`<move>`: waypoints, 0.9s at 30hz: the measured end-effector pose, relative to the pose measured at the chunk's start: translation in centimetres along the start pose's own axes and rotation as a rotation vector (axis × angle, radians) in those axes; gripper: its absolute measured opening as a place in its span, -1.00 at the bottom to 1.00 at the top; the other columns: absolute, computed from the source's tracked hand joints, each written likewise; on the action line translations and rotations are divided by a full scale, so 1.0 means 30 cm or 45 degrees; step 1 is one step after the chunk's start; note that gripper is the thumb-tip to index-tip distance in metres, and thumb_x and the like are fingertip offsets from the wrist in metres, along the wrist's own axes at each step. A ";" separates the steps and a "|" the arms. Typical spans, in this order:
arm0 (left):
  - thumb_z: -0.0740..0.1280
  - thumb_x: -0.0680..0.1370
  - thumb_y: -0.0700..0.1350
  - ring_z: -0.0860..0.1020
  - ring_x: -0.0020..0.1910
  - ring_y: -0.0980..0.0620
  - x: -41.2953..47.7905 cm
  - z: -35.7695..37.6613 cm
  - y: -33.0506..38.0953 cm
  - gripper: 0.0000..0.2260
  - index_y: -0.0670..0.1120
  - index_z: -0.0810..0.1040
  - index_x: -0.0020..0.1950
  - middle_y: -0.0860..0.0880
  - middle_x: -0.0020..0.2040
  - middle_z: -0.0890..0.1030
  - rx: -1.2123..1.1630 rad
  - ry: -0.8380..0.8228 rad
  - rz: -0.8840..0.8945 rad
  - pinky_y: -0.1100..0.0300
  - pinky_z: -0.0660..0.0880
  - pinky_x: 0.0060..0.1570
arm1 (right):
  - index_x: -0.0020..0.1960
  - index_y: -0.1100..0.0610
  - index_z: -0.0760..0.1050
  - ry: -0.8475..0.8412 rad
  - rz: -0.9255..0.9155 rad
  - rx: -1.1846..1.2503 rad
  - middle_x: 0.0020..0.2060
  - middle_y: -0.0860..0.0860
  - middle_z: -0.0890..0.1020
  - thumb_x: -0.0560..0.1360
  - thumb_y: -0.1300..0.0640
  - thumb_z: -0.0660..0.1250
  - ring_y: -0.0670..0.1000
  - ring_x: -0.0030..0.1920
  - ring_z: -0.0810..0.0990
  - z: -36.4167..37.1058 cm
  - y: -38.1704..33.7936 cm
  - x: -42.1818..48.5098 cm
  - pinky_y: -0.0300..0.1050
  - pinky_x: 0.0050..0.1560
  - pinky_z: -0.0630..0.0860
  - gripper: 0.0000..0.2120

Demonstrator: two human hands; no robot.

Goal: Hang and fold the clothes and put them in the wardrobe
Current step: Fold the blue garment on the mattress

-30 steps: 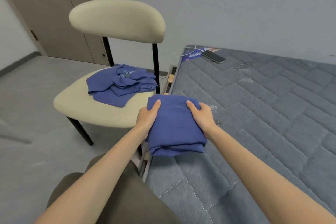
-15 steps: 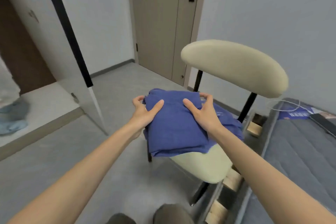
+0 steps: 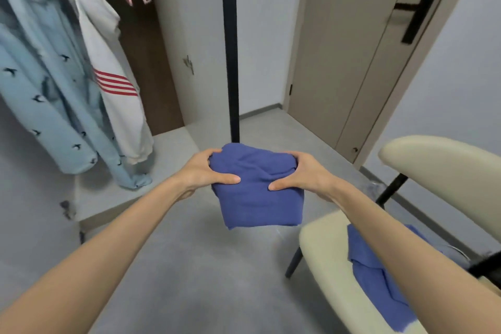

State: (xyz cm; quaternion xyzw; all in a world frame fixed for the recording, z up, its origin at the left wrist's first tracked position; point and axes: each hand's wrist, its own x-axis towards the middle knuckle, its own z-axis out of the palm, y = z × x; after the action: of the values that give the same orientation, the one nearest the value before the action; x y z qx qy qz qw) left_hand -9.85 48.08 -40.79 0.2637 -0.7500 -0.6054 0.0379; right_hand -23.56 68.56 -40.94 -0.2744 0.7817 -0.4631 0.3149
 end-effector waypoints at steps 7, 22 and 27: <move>0.58 0.28 -0.21 0.55 0.16 -0.04 -0.197 -0.431 0.372 -0.38 -0.14 0.46 0.30 -0.08 0.19 0.57 0.064 0.163 0.029 0.06 0.50 0.19 | 0.16 0.20 0.48 -0.146 0.029 -0.091 0.05 0.04 0.63 0.16 0.25 0.64 0.01 0.02 0.63 0.073 -0.581 0.044 -0.15 -0.05 0.58 -0.37; 0.55 0.33 -0.20 0.62 0.03 0.05 -0.367 -1.122 0.958 -0.57 -0.12 0.54 0.17 -0.01 0.05 0.64 0.062 0.496 0.404 0.25 0.56 -0.07 | 0.12 0.20 0.43 -0.191 -0.468 -0.063 0.06 0.07 0.60 0.31 0.20 0.56 0.07 0.04 0.60 0.180 -1.522 0.200 -0.02 0.08 0.57 -0.54; 0.48 0.41 -0.27 0.61 -0.07 0.07 -0.282 -1.276 1.088 -0.69 -0.17 0.55 0.12 -0.03 -0.01 0.65 -0.005 0.577 0.500 0.36 0.56 -0.19 | 0.14 0.11 0.36 -0.151 -0.633 0.115 0.09 0.04 0.56 0.28 0.20 0.58 0.03 0.06 0.59 0.185 -1.732 0.368 -0.01 0.11 0.56 -0.45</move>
State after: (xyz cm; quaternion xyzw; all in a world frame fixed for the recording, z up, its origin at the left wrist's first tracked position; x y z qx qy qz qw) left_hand 0.40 22.00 1.82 0.2418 -0.7579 -0.5136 0.3214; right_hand -19.48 35.69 0.96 -0.4704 0.6490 -0.5437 0.2487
